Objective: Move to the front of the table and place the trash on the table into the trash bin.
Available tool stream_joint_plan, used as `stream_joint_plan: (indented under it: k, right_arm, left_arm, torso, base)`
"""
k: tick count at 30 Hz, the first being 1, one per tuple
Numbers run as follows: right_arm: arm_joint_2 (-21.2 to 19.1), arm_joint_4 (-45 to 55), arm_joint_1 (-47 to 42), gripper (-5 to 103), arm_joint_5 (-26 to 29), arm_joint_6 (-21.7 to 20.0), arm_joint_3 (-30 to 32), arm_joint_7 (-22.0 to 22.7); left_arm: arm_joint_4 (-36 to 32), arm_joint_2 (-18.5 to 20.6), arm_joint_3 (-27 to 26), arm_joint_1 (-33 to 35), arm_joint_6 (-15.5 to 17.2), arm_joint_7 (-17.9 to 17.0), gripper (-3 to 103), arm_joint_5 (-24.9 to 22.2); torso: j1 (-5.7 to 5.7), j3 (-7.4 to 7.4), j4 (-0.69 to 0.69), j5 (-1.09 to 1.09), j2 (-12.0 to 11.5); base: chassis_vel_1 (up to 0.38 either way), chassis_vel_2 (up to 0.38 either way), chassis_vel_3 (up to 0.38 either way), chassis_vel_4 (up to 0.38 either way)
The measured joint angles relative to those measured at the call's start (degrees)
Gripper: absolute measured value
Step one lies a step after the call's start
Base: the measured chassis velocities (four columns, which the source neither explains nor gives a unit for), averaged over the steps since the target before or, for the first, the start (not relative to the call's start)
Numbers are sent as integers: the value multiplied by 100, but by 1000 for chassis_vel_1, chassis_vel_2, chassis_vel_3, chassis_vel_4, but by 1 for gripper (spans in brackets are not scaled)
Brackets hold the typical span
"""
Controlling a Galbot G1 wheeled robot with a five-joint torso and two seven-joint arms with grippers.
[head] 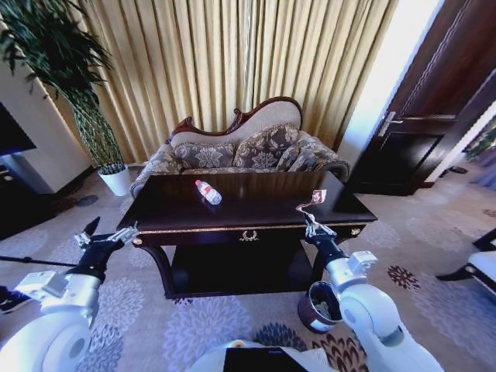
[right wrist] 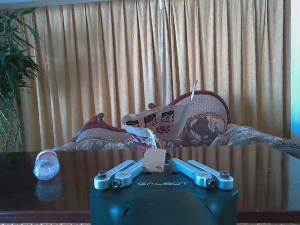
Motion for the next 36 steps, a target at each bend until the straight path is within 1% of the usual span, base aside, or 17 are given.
stream_joint_plan:
  k: [10, 17, 18, 21, 22, 23, 25, 27, 30, 31, 33, 34, 35, 36]
  right_arm:
    - [-17, 66, -36, 0, -1, -11, 32, 2]
    - [11, -86, -32, 0, -22, -18, -31, 2]
    - [14, -235, -23, 0, -23, -18, -31, 0]
    - [-10, -953, 31, 0, -36, -14, 47, -111]
    - [-10, -953, 31, 0, -36, -14, 47, -111]
    - [-29, -1162, 48, 0, -36, -10, 55, -158]
    - [-54, -1923, 197, 0, -32, 46, -4, -223]
    - [-55, -2068, 231, 0, -35, 55, -24, -234]
    - [5, -3519, 716, 0, -156, 117, -239, -358]
    - [5, -3519, 716, 0, -156, 117, -239, -358]
    - [89, -4485, 1129, 0, -415, 180, -350, -452]
    - [89, -4485, 1129, 0, -415, 180, -350, -452]
    - [122, -4864, 1274, 0, -505, 198, -376, -478]
    - [191, -5432, 1494, 0, -631, 225, -418, -506]
  left_arm:
    - [-58, 1, -185, 47, 4, 18, 100, -115]
    - [-78, -75, -122, 72, 19, 18, 100, -104]
    - [-80, -95, -108, 85, 26, 19, 100, -94]
    - [-81, -116, -118, 111, 30, 28, 100, -89]
    - [-81, -116, -118, 111, 30, 28, 100, -89]
    - [-81, -117, -128, 114, 30, 28, 100, -88]
    - [-82, -122, -144, 117, 30, 29, 100, -88]
    - [-82, -122, -144, 117, 30, 29, 100, -88]
    - [-83, -137, -142, 118, 30, 27, 100, -89]
    - [-83, -137, -142, 118, 30, 27, 100, -89]
    - [-84, -131, -149, 142, 30, 24, 100, -90]
    - [-84, -131, -149, 142, 30, 24, 100, -90]
    - [-84, -127, -161, 151, 30, 21, 100, -90]
    - [-84, -118, -178, 163, 27, 19, 100, -92]
  torso:
    - [-1, 0, 0, 0, 0]
    - [-1, 0, 0, 0, 1]
    - [-2, -1, 0, -1, 1]
    - [-1, -1, 0, 1, 1]
    - [-1, -1, 0, 1, 1]
    - [-1, 0, 0, 0, 0]
    - [0, 1, 0, 0, -1]
    - [0, 1, 0, 1, -1]
    - [0, 0, 0, 1, -1]
    - [0, 0, 0, 1, -1]
    - [0, 0, 1, 0, -1]
    - [0, 0, 1, 0, -1]
    - [0, 0, 3, 0, -1]
    - [0, 1, 0, 1, -1]
  base:
    - [96, -94, -98, 90]
    - [79, -69, -87, 79]
    - [66, -31, -23, 42]
    - [0, 0, 0, 0]
    - [0, 0, 0, 0]
    - [0, 0, 0, 0]
    - [0, 0, 0, 0]
    - [0, 0, 0, 0]
    - [0, 0, 0, 0]
    - [0, 0, 0, 0]
    - [0, 0, 0, 0]
    - [0, 0, 0, 0]
    - [0, 0, 0, 0]
    - [0, 0, 0, 0]
